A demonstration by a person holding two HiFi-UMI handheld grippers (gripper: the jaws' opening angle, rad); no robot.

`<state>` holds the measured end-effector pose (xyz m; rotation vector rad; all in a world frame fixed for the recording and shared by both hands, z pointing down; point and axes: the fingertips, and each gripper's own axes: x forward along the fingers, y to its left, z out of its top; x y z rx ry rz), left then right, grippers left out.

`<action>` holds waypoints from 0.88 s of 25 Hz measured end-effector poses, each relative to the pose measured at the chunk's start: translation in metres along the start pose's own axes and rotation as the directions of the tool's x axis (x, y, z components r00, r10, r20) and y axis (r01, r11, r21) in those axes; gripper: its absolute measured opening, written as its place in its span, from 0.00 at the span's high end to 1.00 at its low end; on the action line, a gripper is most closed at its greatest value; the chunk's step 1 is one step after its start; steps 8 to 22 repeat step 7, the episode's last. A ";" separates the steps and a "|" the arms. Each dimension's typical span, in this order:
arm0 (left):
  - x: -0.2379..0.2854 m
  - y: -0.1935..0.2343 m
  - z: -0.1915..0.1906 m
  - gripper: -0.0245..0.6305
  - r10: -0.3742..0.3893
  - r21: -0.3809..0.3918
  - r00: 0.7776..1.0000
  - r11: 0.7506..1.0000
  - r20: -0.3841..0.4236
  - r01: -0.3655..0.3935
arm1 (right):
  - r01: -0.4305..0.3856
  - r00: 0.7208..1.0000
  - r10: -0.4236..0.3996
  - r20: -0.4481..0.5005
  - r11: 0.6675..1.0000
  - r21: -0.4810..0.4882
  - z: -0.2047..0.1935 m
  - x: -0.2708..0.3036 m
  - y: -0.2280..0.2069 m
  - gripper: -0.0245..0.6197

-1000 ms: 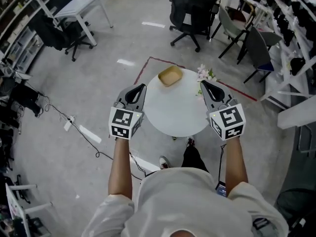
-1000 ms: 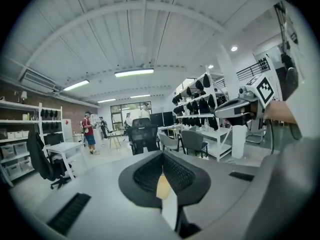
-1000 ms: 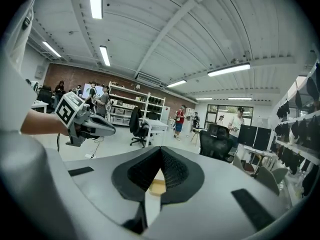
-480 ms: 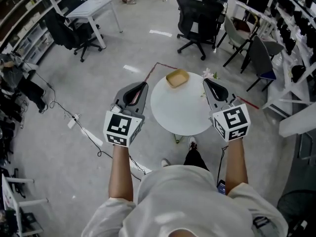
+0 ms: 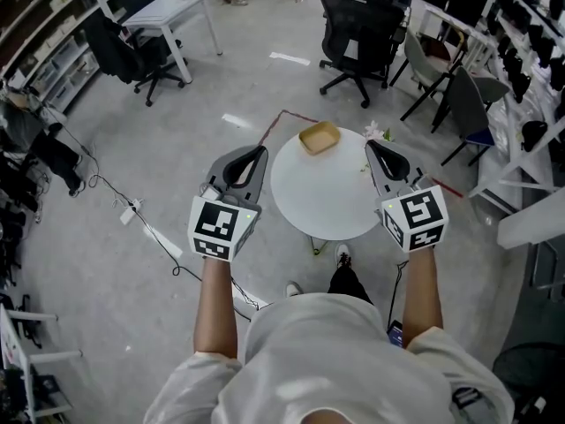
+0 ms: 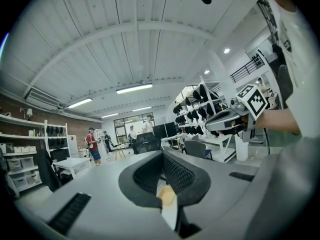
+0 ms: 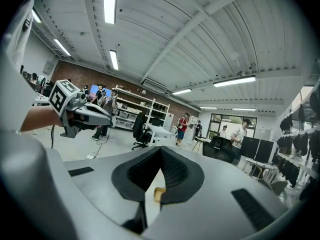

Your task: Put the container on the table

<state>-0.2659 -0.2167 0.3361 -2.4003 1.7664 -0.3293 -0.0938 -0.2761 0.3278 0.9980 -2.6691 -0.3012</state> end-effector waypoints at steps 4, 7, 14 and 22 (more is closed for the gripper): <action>0.001 0.001 0.002 0.93 -0.002 -0.001 1.000 1.000 0.000 0.002 | 0.000 1.000 0.000 -0.006 1.000 0.000 0.001 0.001 0.000 0.94; 0.001 0.001 0.004 0.93 -0.005 0.000 1.000 1.000 0.000 0.005 | 0.001 1.000 -0.002 -0.009 1.000 -0.001 0.003 0.000 -0.002 0.94; 0.001 0.001 0.004 0.93 -0.005 0.000 1.000 1.000 0.000 0.005 | 0.001 1.000 -0.002 -0.009 1.000 -0.001 0.003 0.000 -0.002 0.94; 0.001 0.001 0.004 0.93 -0.005 0.000 1.000 1.000 0.000 0.005 | 0.001 1.000 -0.002 -0.009 1.000 -0.001 0.003 0.000 -0.002 0.94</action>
